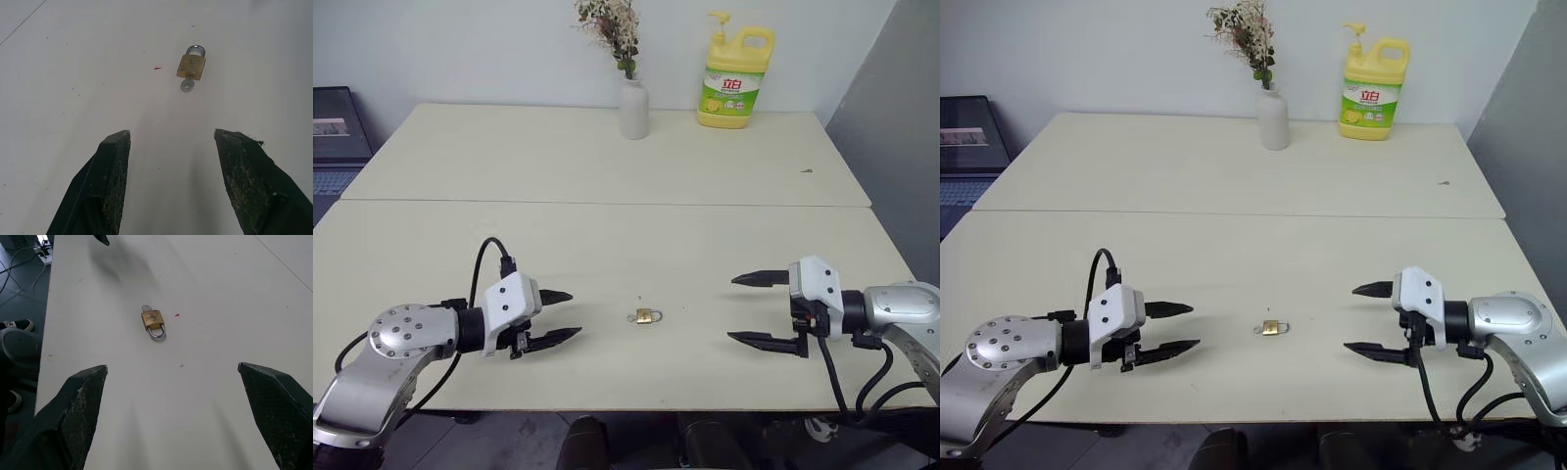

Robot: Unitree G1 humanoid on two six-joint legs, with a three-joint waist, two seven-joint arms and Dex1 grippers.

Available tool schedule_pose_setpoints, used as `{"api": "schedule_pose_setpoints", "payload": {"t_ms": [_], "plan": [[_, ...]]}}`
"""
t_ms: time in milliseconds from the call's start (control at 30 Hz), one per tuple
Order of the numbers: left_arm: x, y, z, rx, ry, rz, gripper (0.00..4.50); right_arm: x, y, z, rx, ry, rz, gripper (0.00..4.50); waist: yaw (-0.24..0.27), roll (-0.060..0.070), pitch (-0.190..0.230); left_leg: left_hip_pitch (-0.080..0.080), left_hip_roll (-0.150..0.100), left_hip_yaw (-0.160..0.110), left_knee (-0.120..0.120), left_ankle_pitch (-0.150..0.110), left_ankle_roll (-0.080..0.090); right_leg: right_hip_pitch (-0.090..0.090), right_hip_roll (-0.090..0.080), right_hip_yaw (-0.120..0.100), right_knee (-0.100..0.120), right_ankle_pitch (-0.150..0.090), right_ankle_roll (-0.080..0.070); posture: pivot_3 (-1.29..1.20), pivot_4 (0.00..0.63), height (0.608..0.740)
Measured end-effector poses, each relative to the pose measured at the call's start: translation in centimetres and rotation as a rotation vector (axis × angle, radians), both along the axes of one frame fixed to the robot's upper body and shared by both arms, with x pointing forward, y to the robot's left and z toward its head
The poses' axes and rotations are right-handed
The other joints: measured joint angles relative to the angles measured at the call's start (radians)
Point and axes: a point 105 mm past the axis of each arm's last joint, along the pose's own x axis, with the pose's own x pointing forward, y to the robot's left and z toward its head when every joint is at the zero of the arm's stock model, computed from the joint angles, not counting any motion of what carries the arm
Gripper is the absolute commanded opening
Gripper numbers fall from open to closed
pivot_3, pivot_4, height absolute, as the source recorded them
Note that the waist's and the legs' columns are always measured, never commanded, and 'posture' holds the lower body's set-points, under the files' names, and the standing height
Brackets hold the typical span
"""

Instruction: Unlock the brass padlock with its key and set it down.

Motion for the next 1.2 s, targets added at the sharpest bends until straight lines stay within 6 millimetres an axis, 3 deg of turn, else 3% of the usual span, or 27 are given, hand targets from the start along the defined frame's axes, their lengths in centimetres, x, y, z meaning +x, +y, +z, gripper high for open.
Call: {"api": "schedule_pose_setpoints", "payload": {"t_ms": [200, 567, 733, 800, 1100, 1200], "plan": [[-0.1, -0.3, 0.1, -0.014, -0.006, -0.015, 2.87, -0.5, -0.3, -1.4, -0.005, 0.014, 0.010, 4.50, 0.001, 0.000, 0.000, 0.000, 0.000, 0.000, 0.000, 0.000, 0.000, 0.000, 0.000, 0.000, 0.000, 0.000, 0.000, 0.00, 0.150, 0.740], [-0.7, -0.5, 1.2, -0.038, 0.001, -0.064, 2.87, -0.5, 0.0, -1.5, -0.010, -0.006, 0.030, 4.50, 0.000, 0.000, 0.000, 0.000, 0.000, 0.000, 0.000, 0.000, 0.000, 0.000, 0.000, 0.000, 0.000, 0.000, 0.000, 0.00, 0.150, 0.740], [-1.4, 0.2, 1.1, -0.026, 0.074, -0.080, 4.09, -0.6, 1.0, -1.7, -0.002, 0.015, 0.058, 4.50, 0.000, 0.000, 0.000, 0.000, 0.000, 0.000, 0.000, 0.000, 0.000, 0.000, 0.000, 0.000, 0.000, 0.000, 0.000, 0.00, 0.150, 0.740], [-1.8, 0.3, 0.9, -0.008, 0.078, -0.106, 4.48, -0.4, 1.8, -1.5, 0.009, 0.008, 0.075, 4.50, -0.004, 0.000, 0.000, 0.000, 0.000, 0.000, 0.000, 0.000, 0.000, 0.000, 0.000, 0.000, 0.000, 0.000, 0.000, 0.00, 0.150, 0.740], [-2.8, 0.5, 0.6, 0.041, 0.086, -0.154, 4.48, 1.9, 7.7, -2.3, -0.012, -0.012, 0.115, 4.50, -0.014, 0.000, 0.000, -0.001, 0.001, 0.000, 0.000, 0.000, 0.000, -0.002, 0.001, 0.000, 0.001, 0.000, -0.001, 0.00, 0.150, 0.740], [-2.9, 0.6, 0.6, 0.043, 0.083, -0.153, 4.48, 2.3, 8.5, -3.0, -0.052, -0.008, 0.122, 4.50, -0.010, 0.000, 0.000, -0.002, 0.001, 0.000, 0.000, 0.000, 0.000, -0.003, 0.000, 0.000, 0.001, -0.001, -0.002, 0.00, 0.150, 0.740]]}}
